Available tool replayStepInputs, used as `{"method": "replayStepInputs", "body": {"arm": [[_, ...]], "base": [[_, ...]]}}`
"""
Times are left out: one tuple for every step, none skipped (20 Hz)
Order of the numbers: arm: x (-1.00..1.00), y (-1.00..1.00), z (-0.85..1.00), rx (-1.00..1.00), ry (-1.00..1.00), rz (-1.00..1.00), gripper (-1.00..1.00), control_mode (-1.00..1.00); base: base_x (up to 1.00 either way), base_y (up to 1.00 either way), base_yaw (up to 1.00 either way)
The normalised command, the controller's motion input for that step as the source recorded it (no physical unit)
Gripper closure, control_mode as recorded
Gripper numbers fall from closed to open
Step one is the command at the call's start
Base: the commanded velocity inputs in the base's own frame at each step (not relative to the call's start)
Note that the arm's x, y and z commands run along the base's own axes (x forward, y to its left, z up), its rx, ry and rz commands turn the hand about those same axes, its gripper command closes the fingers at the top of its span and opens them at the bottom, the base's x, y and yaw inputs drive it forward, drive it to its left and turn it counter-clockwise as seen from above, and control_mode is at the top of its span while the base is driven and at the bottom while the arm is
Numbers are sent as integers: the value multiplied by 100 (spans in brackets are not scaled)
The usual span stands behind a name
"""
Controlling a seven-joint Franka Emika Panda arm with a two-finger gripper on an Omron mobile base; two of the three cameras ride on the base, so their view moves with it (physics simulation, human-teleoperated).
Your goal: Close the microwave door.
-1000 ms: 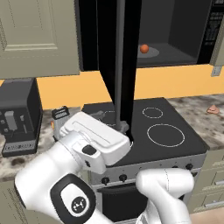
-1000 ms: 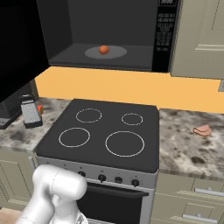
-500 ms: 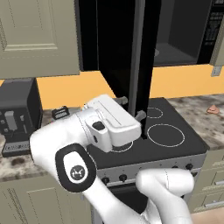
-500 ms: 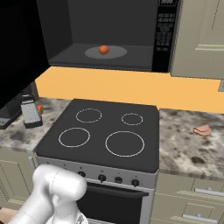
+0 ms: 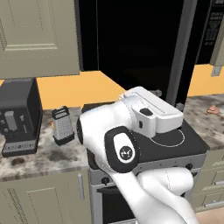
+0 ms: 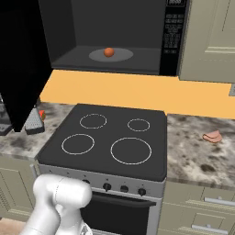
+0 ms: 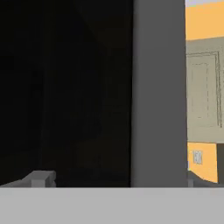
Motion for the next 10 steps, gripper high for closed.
{"method": "replayStepInputs", "body": {"arm": [[51,-100,-5,4,0,11,-100,-100],[62,-100,-14,0,0,7,-100,-100],[61,-99,0,0,0,11,-100,-100],[66,-100,-4,0,0,12,-100,-100],[85,-100,-5,-1,0,11,-100,-100],[91,-100,-4,0,0,11,-100,-100],[96,-100,-3,0,0,12,-100,-100],[100,-100,-4,0,1,13,-100,-100],[100,-100,-4,0,3,15,-100,-100],[100,-100,0,0,0,16,-100,-100]], "base": [[0,0,0],[0,0,0],[0,0,0],[0,0,0],[0,0,0],[0,0,0],[0,0,0],[0,0,0],[0,0,0],[0,0,0]]}}
